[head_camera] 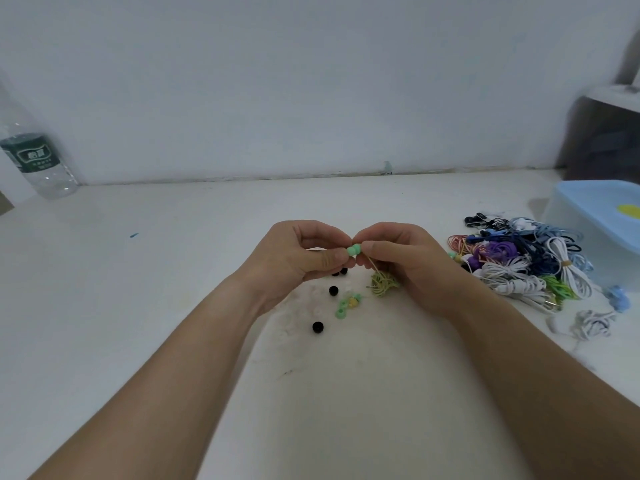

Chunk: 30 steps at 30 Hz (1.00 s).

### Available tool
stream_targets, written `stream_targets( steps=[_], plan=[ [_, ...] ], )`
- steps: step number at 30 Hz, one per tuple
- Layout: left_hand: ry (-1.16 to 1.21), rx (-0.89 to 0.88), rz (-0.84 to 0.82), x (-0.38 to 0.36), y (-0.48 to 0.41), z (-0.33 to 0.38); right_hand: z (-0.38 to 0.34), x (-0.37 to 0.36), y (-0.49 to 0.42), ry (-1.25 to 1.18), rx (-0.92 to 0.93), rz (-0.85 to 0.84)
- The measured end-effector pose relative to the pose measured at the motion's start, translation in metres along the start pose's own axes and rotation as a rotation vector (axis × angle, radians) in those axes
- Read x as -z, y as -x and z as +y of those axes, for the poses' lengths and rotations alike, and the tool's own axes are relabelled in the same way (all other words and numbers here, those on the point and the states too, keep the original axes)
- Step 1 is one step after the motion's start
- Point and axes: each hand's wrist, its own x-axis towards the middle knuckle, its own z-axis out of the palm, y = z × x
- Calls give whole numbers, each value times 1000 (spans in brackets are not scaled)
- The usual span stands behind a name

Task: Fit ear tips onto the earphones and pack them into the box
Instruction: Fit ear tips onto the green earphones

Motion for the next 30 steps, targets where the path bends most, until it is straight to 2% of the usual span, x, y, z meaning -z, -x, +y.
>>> stream_targets(
  steps=[16,23,30],
  plan=[
    [-33,10,70,0,1,-2,0,-2,1,6,5,15],
    [-34,22,58,3,1,-3,0,-3,1,29,8,18],
    [-38,21,-25,3,2,-1,-2,0,2,8,-7,-31]
  ],
)
